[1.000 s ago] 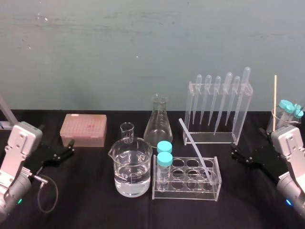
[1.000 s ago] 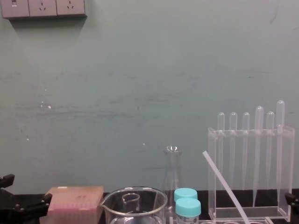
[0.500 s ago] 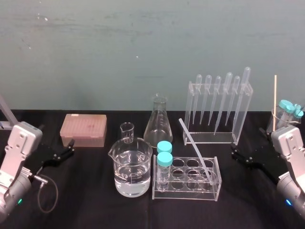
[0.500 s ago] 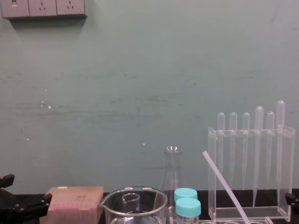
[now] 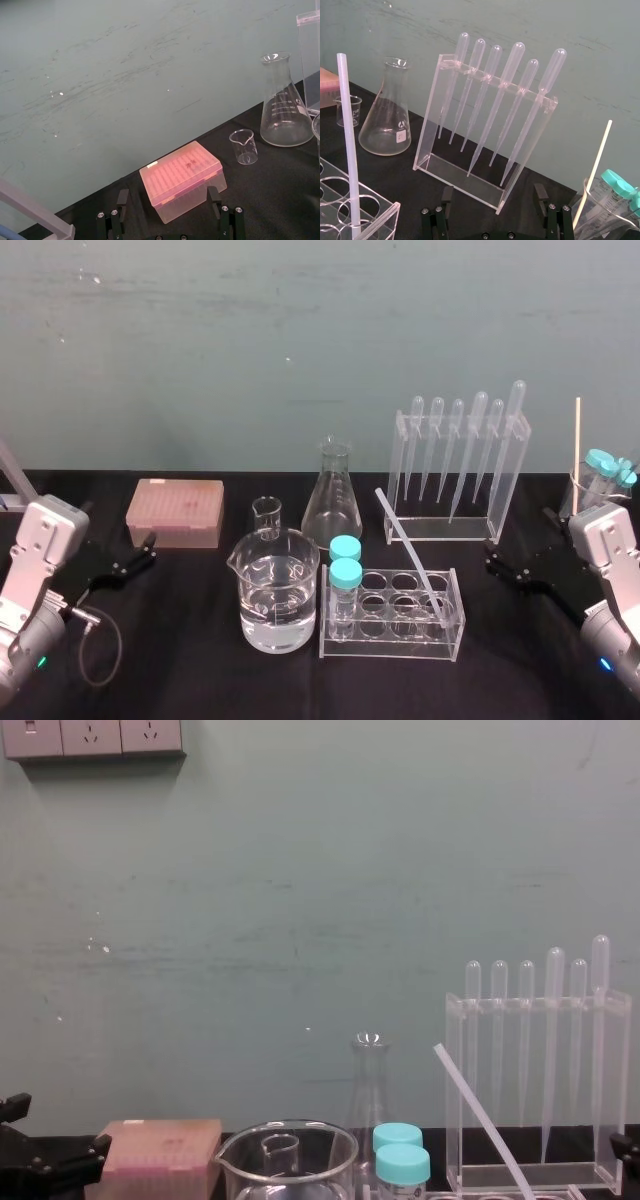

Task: Pick up the stirring rod with one hand, then place it down.

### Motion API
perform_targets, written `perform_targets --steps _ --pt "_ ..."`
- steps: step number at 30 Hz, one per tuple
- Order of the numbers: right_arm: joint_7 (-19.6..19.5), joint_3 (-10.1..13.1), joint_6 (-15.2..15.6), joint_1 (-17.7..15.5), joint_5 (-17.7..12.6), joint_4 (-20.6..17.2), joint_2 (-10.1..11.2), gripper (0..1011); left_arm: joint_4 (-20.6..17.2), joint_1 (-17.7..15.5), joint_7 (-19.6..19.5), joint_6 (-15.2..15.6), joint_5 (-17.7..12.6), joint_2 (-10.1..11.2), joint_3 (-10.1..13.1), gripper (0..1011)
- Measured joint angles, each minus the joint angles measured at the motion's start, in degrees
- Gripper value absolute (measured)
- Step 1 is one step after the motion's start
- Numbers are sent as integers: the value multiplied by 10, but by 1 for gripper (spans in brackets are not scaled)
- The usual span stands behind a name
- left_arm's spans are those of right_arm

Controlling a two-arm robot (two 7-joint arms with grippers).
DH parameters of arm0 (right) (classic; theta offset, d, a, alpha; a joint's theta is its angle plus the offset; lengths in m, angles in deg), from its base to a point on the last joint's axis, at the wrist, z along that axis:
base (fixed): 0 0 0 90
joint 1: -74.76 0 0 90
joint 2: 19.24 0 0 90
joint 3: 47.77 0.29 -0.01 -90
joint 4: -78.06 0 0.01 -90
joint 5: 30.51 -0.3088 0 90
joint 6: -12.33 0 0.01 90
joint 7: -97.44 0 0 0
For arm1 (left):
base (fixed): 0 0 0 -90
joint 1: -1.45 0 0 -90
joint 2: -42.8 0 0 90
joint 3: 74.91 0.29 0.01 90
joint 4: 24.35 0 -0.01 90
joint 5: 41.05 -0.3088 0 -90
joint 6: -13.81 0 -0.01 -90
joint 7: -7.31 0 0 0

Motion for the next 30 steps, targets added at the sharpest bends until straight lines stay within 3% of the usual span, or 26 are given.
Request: perform_targets --steps 19,22,30 --pt "0 0 0 0 0 0 0 1002 0 0 0 0 0 0 0 1000" --pt "-4 8 -11 -4 7 0 -2 1002 0 0 0 0 0 0 0 1000" --pt "-34 50 -96 -26 11 -20 -16 1002 0 0 0 0 0 0 0 1000"
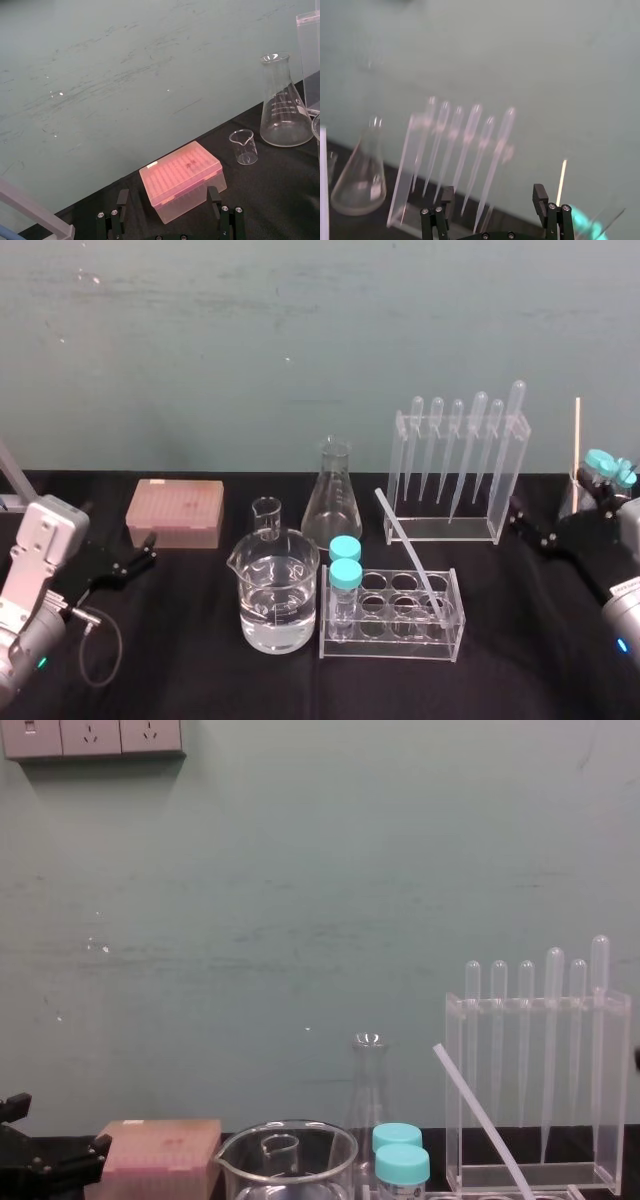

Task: Pick up the stirring rod with one hand, then place it down.

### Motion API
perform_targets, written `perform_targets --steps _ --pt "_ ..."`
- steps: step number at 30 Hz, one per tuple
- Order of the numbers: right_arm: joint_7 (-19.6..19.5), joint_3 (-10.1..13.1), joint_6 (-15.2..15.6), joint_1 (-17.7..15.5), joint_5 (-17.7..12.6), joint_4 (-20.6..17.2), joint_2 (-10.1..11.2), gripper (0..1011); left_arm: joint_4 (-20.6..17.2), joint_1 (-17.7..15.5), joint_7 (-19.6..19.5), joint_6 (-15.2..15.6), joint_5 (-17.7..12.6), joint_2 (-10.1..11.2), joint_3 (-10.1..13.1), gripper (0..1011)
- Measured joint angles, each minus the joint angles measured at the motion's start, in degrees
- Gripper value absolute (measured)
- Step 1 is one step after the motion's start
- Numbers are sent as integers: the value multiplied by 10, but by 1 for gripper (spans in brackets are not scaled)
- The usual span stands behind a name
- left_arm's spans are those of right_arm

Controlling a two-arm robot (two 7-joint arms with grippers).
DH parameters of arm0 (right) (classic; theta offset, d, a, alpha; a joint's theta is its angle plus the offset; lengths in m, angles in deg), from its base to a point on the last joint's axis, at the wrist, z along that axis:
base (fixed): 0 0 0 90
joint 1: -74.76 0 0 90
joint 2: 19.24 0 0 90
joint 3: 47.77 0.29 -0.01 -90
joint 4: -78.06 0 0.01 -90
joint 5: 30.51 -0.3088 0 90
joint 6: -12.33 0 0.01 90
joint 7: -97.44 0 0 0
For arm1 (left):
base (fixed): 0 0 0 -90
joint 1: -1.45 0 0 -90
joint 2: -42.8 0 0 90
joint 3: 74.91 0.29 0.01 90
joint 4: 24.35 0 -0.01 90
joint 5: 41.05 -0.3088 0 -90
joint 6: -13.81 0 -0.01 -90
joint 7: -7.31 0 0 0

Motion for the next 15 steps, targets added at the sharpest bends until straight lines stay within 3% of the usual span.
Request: perform_targets --steps 4,9,15 --pt "4 7 -20 -2 0 -14 -2 1002 0 0 0 0 0 0 0 1000" --pt "53 -1 -27 5 -10 -21 3 1002 0 0 0 0 0 0 0 1000" --pt "152 -29 -14 35 -32 -19 7 1002 0 0 0 0 0 0 0 1000"
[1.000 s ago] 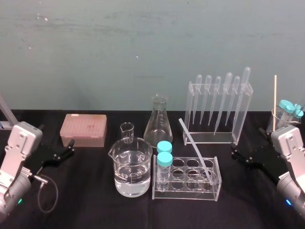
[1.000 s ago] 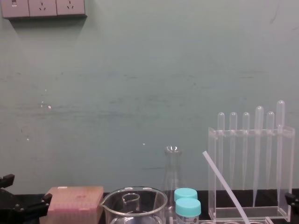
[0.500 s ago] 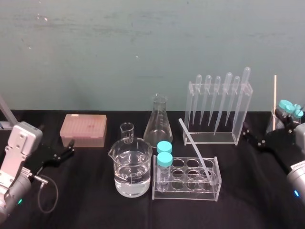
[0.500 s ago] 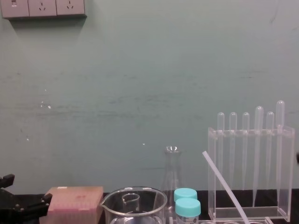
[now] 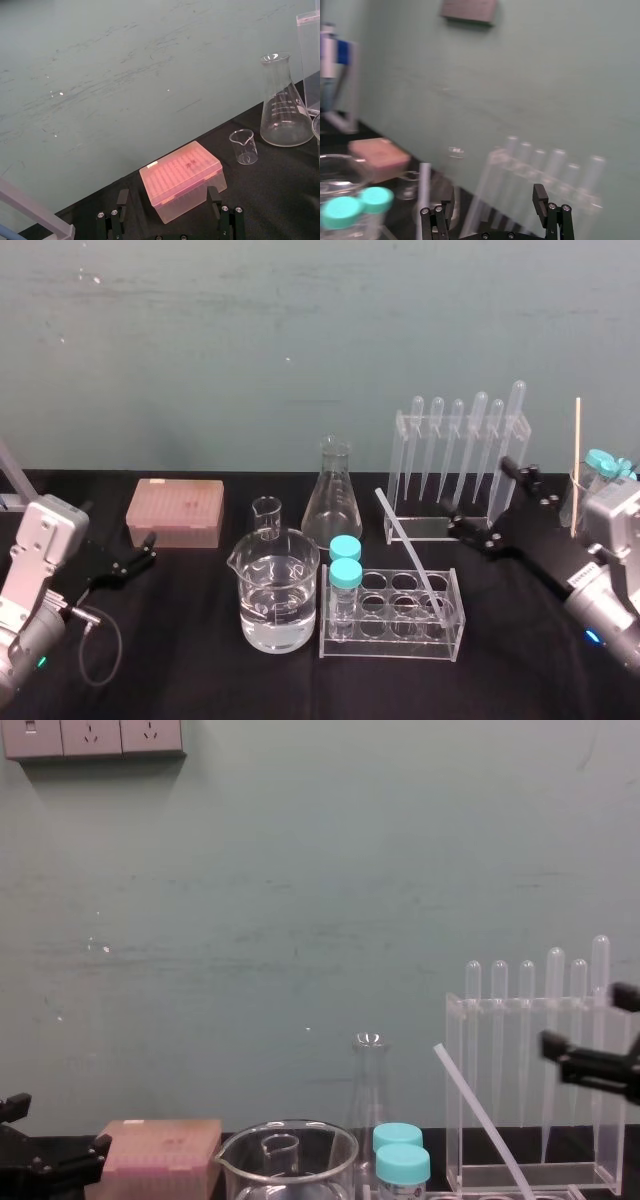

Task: Pick up the stirring rod with one hand, then place it down.

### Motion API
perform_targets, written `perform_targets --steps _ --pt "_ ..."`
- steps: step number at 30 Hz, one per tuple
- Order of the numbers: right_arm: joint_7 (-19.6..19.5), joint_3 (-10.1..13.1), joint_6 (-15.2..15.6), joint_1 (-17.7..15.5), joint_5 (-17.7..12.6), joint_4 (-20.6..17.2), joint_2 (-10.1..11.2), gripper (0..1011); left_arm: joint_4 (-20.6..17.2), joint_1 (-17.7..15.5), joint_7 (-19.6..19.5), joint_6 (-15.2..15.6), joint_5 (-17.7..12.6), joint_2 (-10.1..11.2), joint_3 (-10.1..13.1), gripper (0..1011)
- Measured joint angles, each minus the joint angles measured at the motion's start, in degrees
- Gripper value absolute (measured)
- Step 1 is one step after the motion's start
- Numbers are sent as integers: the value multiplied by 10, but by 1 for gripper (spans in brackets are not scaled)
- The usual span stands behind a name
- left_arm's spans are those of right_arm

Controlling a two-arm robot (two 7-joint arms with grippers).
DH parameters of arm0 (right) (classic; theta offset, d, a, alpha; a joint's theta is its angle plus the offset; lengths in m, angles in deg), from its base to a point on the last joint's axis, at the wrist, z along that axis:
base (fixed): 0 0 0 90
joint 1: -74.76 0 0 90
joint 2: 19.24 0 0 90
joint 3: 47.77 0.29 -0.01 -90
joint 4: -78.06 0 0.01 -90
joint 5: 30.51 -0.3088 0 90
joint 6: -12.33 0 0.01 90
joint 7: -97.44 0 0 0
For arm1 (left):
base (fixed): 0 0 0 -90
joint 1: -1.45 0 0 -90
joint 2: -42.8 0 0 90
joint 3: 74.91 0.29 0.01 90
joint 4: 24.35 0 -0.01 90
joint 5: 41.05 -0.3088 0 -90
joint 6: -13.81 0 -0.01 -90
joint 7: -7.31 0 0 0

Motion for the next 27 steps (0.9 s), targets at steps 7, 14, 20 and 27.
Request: perform_targets --steps 7,14,20,27 --pt "92 -22 31 37 -30 20 -7 1002 0 0 0 0 0 0 0 1000" --pt "169 -28 92 72 -77 49 -21 1002 0 0 0 0 0 0 0 1000" --pt "222 -28 163 101 -117 81 -35 1002 0 0 0 0 0 0 0 1000" --pt "258 -28 200 133 -137 117 -50 1002 0 0 0 0 0 0 0 1000"
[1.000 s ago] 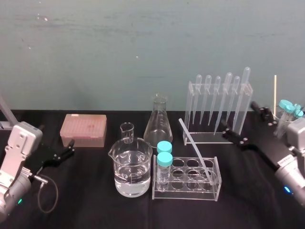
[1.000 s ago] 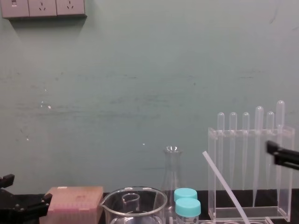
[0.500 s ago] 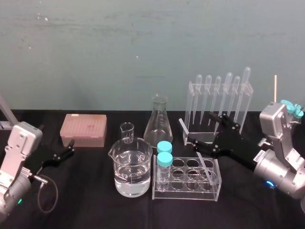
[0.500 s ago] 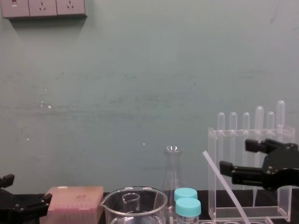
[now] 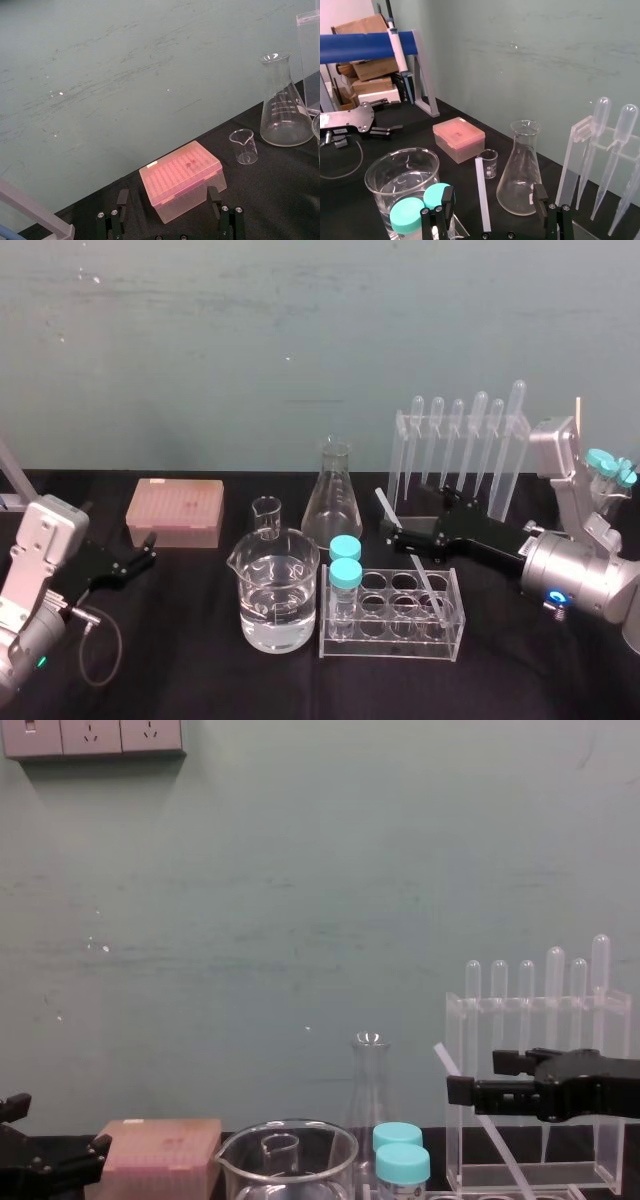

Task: Pick up the stirring rod with one hand, then place it down.

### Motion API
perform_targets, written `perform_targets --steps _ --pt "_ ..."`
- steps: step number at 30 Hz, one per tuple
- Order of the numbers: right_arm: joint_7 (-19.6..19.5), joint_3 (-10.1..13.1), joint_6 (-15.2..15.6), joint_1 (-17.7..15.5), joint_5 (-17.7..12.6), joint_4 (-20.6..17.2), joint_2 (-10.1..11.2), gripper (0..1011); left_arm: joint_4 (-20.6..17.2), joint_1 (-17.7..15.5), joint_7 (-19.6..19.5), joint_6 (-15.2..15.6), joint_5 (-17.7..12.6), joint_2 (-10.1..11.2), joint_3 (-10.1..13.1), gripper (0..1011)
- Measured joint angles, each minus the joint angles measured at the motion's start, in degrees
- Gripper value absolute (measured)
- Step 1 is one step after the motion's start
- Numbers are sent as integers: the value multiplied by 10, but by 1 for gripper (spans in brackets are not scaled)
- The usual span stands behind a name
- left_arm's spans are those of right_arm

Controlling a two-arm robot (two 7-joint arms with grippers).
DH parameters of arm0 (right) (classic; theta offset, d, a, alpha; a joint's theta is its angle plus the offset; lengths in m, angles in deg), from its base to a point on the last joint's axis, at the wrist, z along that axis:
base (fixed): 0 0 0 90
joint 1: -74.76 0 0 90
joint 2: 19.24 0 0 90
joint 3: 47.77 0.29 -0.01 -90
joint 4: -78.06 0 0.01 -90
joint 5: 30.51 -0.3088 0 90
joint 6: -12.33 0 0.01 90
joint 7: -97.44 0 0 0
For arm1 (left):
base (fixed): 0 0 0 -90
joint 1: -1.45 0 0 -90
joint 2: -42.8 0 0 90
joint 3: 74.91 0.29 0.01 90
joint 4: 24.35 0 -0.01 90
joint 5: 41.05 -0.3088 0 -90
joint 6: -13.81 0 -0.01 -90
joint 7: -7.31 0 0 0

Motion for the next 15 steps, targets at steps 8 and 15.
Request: perform_targets --steps 8,15 --pt "23 -10 5 27 -3 33 -12 1002 0 0 0 0 0 0 0 1000" --pt "41 -22 18 42 -7 51 -14 1002 0 0 0 0 0 0 0 1000"
